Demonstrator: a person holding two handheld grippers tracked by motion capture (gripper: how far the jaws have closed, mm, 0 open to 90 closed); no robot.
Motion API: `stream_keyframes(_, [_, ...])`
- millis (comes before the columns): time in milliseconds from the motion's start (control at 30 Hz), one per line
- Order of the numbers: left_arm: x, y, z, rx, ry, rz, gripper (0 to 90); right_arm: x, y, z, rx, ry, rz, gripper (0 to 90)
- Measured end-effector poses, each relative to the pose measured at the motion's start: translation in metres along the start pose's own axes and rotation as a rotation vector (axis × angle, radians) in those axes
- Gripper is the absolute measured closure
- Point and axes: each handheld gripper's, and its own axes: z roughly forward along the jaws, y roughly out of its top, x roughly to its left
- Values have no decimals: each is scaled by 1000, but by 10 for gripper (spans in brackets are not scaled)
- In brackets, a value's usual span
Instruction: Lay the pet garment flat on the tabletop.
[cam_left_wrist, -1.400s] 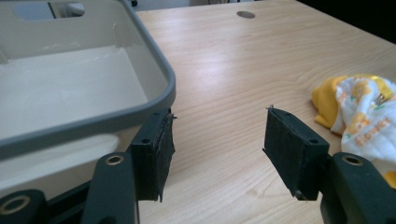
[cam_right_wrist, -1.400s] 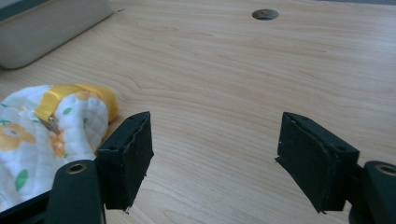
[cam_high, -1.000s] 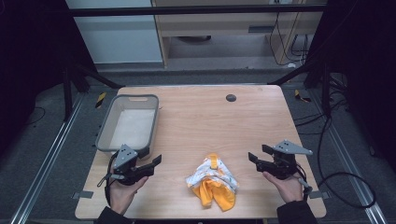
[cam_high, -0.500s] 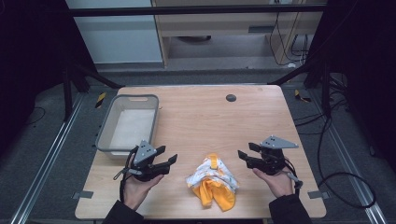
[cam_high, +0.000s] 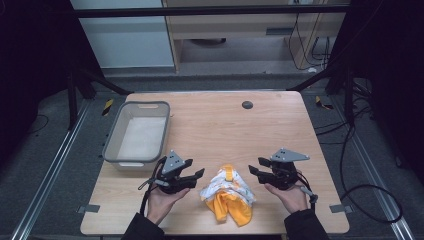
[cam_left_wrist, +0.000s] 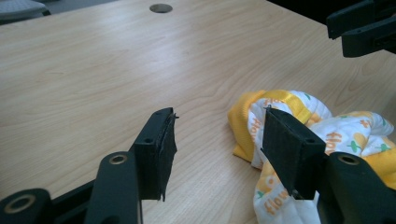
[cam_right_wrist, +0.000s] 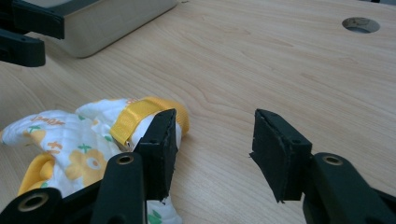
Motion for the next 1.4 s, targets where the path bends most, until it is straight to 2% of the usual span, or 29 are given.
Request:
stream_keyframes(367, [-9, 1, 17, 40, -50, 18, 450, 10, -6, 12, 47, 38, -37, 547])
stream_keyframes(467, [-12, 0, 20, 60, -59, 35, 447, 11, -7, 14, 55, 46, -35, 552])
stream_keyframes(900, [-18, -5, 36, 101, -93, 33, 484, 17, -13, 24, 105, 94, -50, 598])
stream_keyframes(1133, [-19, -9, 42, 125, -101, 18, 527, 21, -17, 33, 147, 109, -63, 627])
stream_keyframes(1300, [-19, -12, 46, 153, -111, 8, 581, 24, -19, 40, 180, 127, -68, 680])
stream_keyframes(1400, [-21, -12, 48, 160, -118, 13, 620, 24, -19, 41, 181, 137, -71, 707])
